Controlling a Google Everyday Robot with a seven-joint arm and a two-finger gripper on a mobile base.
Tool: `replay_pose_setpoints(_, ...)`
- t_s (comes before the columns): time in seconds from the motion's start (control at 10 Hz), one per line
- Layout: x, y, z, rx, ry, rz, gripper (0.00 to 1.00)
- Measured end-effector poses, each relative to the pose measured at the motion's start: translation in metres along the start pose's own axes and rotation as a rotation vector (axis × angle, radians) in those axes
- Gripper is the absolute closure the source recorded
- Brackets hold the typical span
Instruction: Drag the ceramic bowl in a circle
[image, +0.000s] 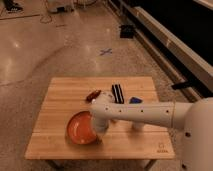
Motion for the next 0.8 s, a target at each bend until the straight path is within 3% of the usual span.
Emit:
replay_pose_setpoints(0.3,-0.007,0.006,-0.001,0.005,0.005,0.053,0.63)
replay_pose_setpoints(0.6,0.009,0.008,-0.004,-0.040,0.004,0.010,0.63)
replay_pose_setpoints(0.8,0.006,0.020,-0.007,-0.037,0.026,0.019,0.63)
